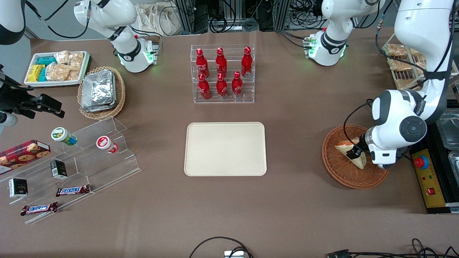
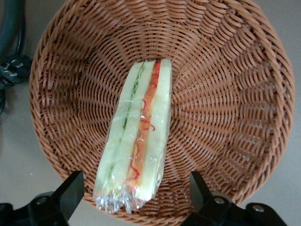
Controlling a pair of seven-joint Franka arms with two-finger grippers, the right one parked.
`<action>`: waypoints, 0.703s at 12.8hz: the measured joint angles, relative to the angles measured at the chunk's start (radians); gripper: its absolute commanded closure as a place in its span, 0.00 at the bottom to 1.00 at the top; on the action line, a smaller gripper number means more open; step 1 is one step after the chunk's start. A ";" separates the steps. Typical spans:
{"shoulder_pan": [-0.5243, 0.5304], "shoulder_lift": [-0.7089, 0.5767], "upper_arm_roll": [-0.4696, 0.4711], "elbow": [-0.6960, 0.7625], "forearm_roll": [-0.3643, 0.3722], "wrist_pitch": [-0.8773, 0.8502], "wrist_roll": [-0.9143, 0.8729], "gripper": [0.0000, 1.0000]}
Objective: Place sandwich from basket to tray
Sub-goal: 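Close the left gripper on the sandwich and lift it from the basket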
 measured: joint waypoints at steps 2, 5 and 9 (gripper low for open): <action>0.003 0.019 0.001 -0.003 0.000 0.020 0.000 0.05; 0.003 0.053 0.002 -0.004 0.000 0.059 0.000 0.18; 0.003 0.080 0.002 -0.004 0.001 0.083 0.000 1.00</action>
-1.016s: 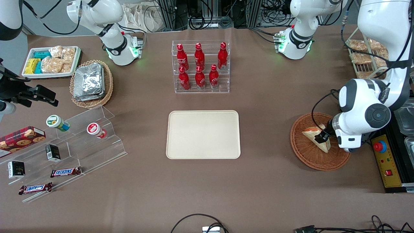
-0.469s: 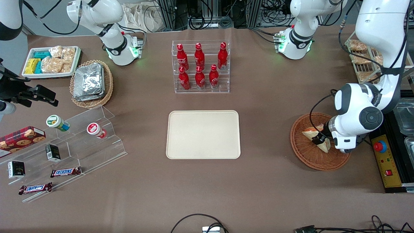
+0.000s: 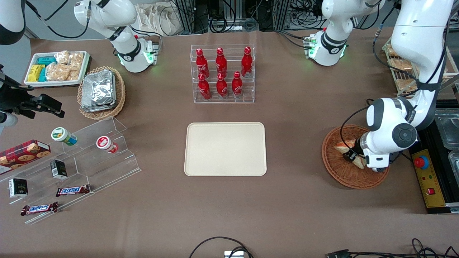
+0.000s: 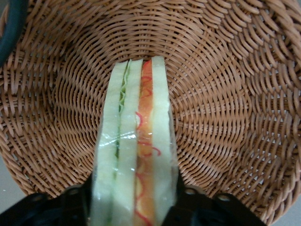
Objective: Place sandwich from basket to tray
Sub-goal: 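Close the left gripper on the sandwich and lift it from the basket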
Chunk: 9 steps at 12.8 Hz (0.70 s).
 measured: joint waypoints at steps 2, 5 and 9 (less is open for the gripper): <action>0.000 0.000 0.000 0.000 0.001 -0.002 0.000 1.00; 0.000 -0.004 -0.001 0.013 0.018 -0.045 0.001 1.00; -0.003 -0.048 -0.009 0.185 0.036 -0.311 0.177 1.00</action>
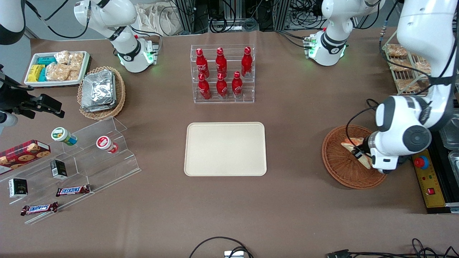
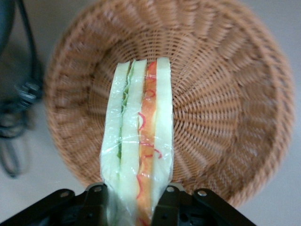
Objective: Place sandwich from basket to tray
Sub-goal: 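Close the left gripper on the sandwich and lift it from the basket, then carry the held sandwich with the left gripper over the beige tray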
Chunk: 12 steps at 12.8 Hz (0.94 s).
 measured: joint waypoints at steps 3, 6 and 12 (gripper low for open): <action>-0.001 -0.034 -0.025 0.227 -0.001 -0.248 0.219 1.00; -0.008 -0.040 -0.125 0.399 -0.006 -0.374 0.480 1.00; -0.161 0.021 -0.322 0.492 -0.029 -0.347 0.277 1.00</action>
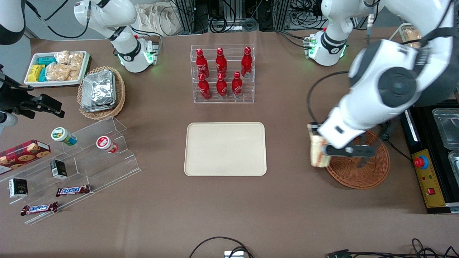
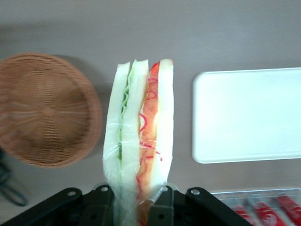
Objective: Place sandwich from basket to tray
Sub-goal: 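Carry the held sandwich with the left gripper over the beige tray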
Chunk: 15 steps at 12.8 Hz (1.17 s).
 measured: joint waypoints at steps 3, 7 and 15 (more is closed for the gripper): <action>-0.139 0.073 0.001 0.014 0.006 0.085 -0.142 1.00; -0.208 0.247 0.005 0.004 0.132 0.246 -0.235 1.00; -0.253 0.431 0.005 -0.036 0.244 0.403 -0.337 1.00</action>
